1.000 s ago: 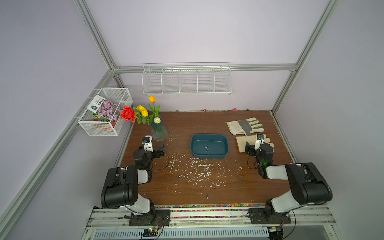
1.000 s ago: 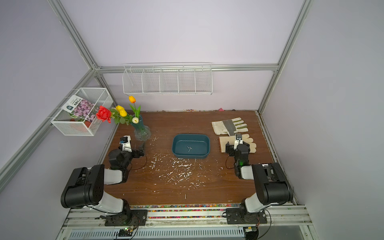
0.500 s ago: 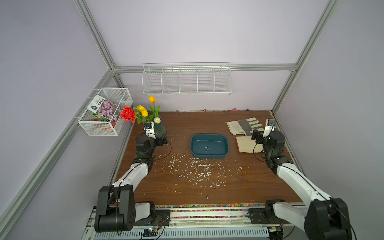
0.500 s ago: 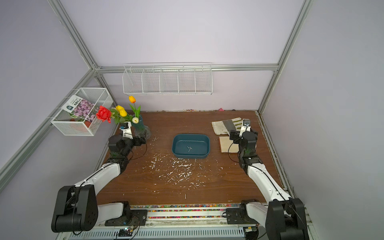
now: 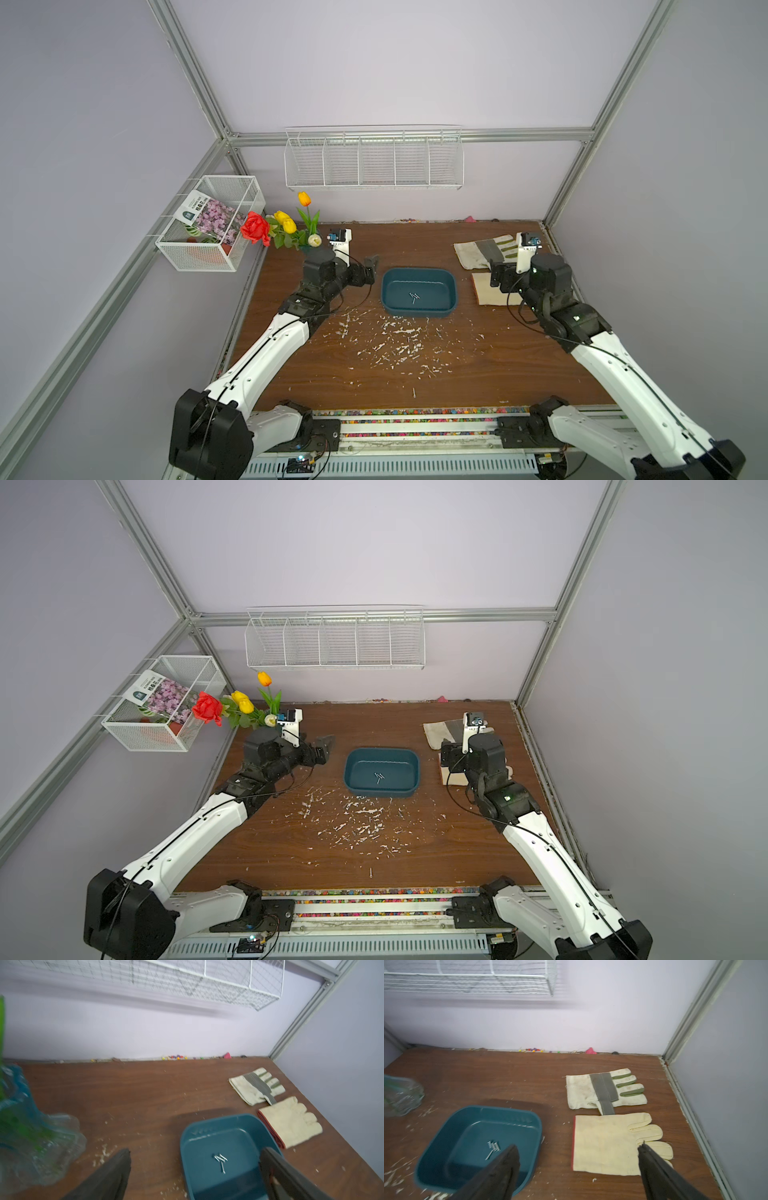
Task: Put the screws on the desktop into the storage box
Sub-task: Pick up the screw from the center of the board.
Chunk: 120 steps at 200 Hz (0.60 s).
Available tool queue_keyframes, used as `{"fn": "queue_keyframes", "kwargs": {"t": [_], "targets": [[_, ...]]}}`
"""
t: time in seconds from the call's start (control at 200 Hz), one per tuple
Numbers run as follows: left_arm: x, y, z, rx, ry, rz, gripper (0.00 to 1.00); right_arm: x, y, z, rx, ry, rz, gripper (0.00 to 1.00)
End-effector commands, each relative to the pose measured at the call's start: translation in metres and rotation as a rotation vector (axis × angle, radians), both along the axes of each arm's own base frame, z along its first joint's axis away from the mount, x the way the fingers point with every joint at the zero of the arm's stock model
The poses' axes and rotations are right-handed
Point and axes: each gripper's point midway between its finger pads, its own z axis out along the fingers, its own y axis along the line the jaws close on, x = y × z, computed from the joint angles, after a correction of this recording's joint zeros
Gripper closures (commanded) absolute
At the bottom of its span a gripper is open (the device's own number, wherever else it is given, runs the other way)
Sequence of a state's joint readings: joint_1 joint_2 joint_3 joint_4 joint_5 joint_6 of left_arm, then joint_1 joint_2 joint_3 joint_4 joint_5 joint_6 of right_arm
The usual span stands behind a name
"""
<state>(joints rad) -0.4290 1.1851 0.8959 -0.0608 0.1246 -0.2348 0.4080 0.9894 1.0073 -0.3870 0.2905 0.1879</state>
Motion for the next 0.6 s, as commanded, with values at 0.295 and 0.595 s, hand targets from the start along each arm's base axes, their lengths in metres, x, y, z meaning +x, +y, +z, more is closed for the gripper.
{"fn": "queue_keyframes", "kwargs": {"t": [0.295,0.595], "targets": [[-0.085,-0.012,-0.033,-0.006,0.339,-0.157,0.00,-0.084,0.062,-0.041,-0.051,0.301,0.288,0.02],[-0.123,-0.014,-0.050,-0.023,0.443,-0.258,0.00,-0.119,0.060,-0.081,-0.068,0.474,0.295,0.15]]}}
